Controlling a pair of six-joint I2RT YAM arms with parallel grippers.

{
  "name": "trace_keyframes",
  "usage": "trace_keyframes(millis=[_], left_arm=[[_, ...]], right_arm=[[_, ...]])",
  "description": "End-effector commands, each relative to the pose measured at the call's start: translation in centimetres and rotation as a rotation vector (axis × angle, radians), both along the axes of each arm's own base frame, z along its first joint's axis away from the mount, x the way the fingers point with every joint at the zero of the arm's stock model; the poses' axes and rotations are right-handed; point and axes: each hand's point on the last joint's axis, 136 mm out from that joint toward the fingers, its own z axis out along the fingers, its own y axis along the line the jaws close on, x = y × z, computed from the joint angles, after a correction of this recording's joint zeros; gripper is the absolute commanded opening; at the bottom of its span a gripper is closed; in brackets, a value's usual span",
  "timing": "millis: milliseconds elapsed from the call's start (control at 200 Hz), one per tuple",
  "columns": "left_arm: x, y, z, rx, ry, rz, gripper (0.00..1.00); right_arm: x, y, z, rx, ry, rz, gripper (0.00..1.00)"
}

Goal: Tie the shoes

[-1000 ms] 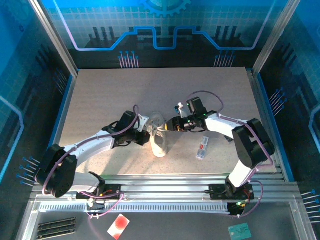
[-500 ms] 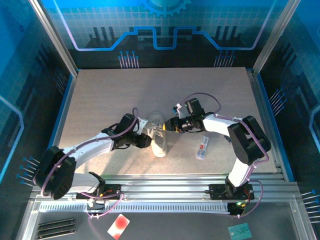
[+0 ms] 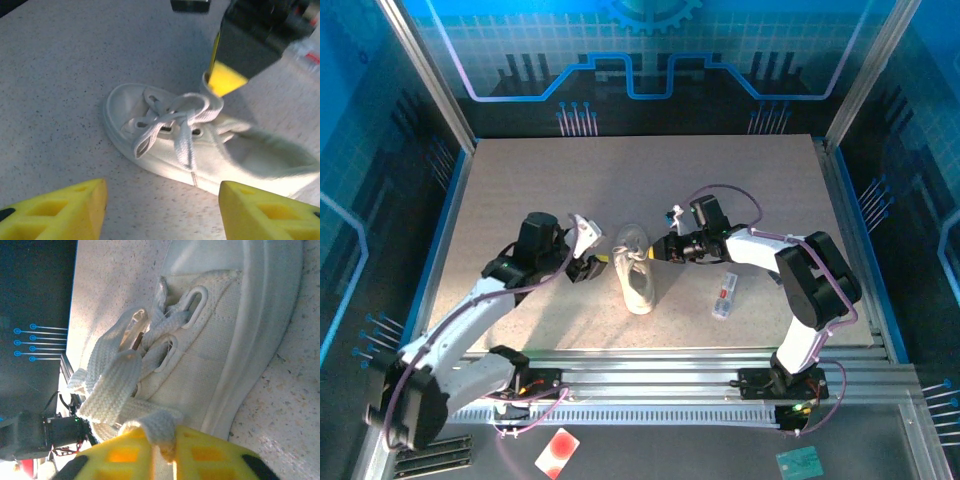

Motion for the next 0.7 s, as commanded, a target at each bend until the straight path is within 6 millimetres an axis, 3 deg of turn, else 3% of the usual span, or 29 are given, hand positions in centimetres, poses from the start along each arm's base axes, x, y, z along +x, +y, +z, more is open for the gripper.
trace_keyframes(millis=[0,70,200,490,695], left_arm=[[1.1,-1.0,-2.3,0.115,-0.042,-0.171,0.64],[2.3,-1.4,-4.0,0.164,-0.022,-0.217,0.64],[4.2,-1.8,-6.5,0.222,-0.030,-0.275,0.64],[6.0,-1.4,-7.6,0.250,-0.046,-0.310,0.64],[6.5,-1.7,-7.9,0.211,-0.037,-0.347,0.63]], right_arm=[[0.5,-0.2,0.8,0.011,-0.032,-0.018,0.09],[0.6,-0.4,0.8,0.012,-0.036,-0.027,0.03],[0.7,-0.9,1.0,0.002,-0.044,-0.045,0.00],[1.0,-2.7,1.7,-0.053,-0.115,-0.075,0.00],[1.2,-2.6,1.5,-0.061,-0.131,-0.057,0.00]])
